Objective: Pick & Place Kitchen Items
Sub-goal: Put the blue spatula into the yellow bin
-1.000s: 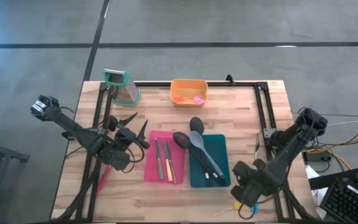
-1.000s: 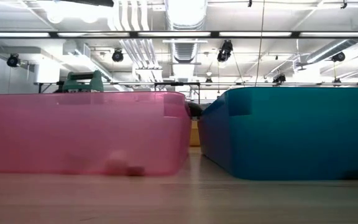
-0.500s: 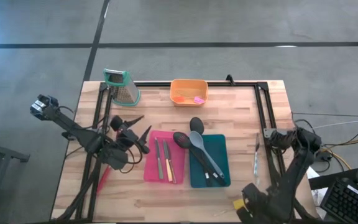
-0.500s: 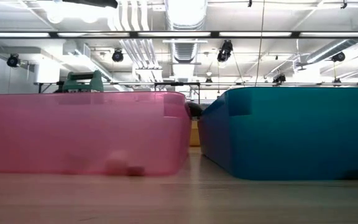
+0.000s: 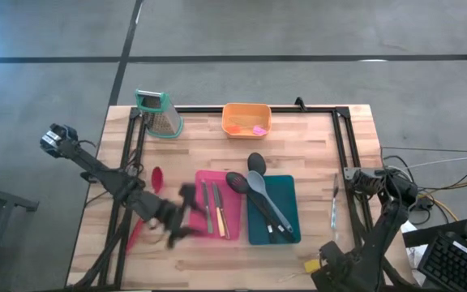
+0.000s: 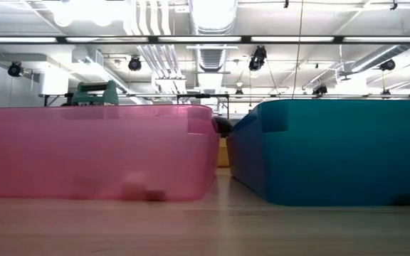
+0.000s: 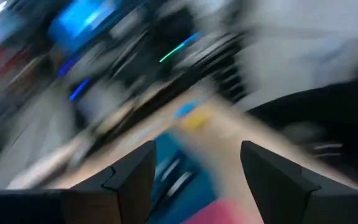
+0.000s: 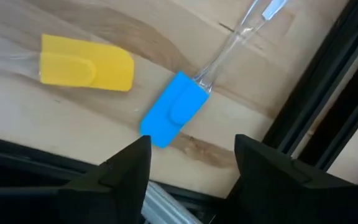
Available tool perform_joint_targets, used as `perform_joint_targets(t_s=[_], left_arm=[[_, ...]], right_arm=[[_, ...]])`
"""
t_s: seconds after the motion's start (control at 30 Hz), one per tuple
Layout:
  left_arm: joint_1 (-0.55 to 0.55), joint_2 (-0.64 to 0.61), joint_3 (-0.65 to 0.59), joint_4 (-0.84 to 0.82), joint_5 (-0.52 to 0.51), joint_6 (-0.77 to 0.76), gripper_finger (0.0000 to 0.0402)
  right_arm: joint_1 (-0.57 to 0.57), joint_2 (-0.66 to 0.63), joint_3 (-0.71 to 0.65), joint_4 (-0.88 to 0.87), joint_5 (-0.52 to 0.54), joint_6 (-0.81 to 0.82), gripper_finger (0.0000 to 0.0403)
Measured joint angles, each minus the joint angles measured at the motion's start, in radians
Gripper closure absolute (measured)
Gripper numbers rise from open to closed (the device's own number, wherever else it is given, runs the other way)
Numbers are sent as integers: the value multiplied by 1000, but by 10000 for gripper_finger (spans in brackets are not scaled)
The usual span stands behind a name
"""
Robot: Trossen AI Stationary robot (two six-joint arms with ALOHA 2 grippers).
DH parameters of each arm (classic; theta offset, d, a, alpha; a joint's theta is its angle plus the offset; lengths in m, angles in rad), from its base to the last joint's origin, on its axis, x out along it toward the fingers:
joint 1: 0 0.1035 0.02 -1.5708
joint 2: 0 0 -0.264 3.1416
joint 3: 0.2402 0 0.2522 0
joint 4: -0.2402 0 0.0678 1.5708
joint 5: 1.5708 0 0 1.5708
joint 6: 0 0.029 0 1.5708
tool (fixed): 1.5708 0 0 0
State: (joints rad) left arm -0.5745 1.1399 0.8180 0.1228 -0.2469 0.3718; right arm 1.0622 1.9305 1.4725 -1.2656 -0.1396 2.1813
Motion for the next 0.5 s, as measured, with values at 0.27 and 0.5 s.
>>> perform_joint_targets(t_s=[0.27, 0.5], left_arm=[[-7, -97, -87, 76, -209, 71, 163], [-4, -266, -268, 296, -293, 125, 163]], right_arm=[[1, 4, -31, 89, 1, 11, 163], [1, 8, -115, 224, -4, -29, 167]])
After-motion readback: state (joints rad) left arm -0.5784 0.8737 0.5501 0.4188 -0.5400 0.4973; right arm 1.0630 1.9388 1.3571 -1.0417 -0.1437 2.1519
